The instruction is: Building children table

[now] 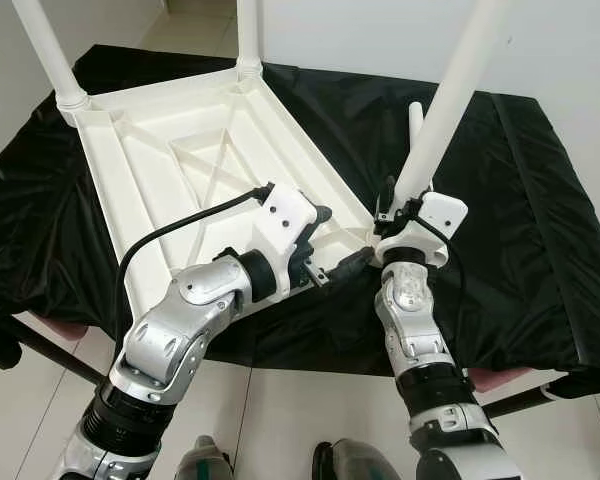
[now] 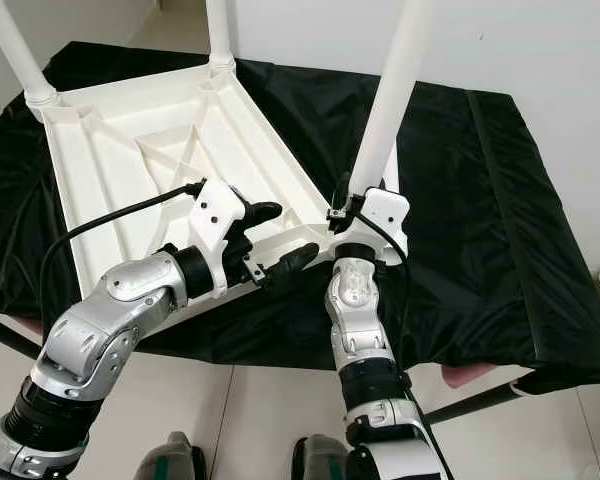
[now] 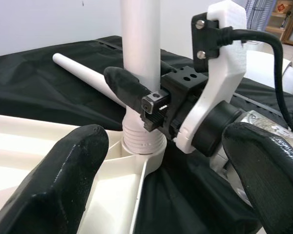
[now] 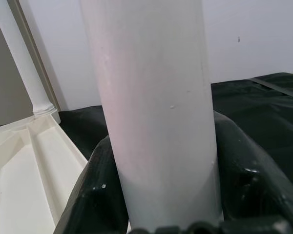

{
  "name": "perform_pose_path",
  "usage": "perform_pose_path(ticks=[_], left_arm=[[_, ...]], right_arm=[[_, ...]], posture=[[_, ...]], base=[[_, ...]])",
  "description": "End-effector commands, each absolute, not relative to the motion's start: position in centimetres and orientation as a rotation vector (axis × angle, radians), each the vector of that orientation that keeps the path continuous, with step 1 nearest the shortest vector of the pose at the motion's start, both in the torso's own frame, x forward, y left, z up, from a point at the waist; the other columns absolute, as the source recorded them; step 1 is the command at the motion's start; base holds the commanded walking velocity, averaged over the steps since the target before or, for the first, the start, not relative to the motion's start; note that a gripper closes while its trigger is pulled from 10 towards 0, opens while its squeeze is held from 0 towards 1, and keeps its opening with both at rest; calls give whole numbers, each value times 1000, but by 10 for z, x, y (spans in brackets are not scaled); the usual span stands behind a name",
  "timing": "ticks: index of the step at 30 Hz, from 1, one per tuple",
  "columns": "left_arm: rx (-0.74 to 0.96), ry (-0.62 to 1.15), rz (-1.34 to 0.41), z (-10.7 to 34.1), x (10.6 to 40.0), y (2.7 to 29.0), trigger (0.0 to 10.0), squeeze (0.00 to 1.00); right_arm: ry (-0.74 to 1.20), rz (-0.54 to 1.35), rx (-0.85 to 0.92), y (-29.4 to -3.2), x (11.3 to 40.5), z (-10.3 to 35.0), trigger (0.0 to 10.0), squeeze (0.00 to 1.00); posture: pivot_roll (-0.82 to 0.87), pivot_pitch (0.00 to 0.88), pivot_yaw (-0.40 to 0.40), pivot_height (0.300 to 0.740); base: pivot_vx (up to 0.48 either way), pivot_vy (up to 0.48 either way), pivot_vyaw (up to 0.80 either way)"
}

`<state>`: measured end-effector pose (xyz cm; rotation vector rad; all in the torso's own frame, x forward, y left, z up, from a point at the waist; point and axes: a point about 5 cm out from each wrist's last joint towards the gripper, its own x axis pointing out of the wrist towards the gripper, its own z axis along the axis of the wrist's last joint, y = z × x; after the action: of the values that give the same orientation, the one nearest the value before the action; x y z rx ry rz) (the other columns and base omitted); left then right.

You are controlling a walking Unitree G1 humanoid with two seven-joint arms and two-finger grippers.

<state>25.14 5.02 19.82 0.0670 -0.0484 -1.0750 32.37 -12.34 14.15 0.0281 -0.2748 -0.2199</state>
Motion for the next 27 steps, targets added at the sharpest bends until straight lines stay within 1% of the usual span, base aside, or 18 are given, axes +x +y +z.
perform_pose_path(ticks=[1, 7, 12, 13, 14, 15, 26, 27], left_arm=[[71, -51, -1076, 201, 251, 50, 10000, 0], [74, -51, -1076, 201, 250, 51, 10000, 0], [73, -52, -1074, 202, 250, 51, 10000, 0], [73, -51, -1073, 201, 250, 51, 10000, 0], [73, -50, -1072, 201, 250, 51, 10000, 0], [72, -50, -1071, 201, 250, 51, 10000, 0], [66, -52, -1073, 201, 250, 50, 10000, 0], [64, -53, -1074, 201, 250, 49, 10000, 0]], right_arm=[[-73, -301, 4, -136, 315, 98, 10000, 0], [-54, -333, 9, -131, 321, 98, 10000, 0], [-60, -301, 10, -124, 323, 99, 10000, 0], [-62, -295, 10, -124, 323, 98, 10000, 341], [-64, -292, 10, -124, 323, 98, 10000, 341], [-72, -282, 12, -124, 322, 99, 10000, 1000], [-154, -196, 2, -122, 317, 106, 10000, 1000], [-164, -184, 4, -122, 317, 107, 10000, 976]], posture=[[1, 76, 5, 740], [1, 78, 4, 740], [5, 77, 0, 740], [6, 77, -1, 740], [6, 77, -1, 740], [4, 76, -2, 740], [-8, 72, -7, 740], [-8, 72, -7, 740]], base=[[0, 0, 0], [0, 0, 0], [0, 0, 0], [0, 0, 0], [0, 0, 0], [0, 0, 0], [0, 0, 0], [0, 0, 0]])
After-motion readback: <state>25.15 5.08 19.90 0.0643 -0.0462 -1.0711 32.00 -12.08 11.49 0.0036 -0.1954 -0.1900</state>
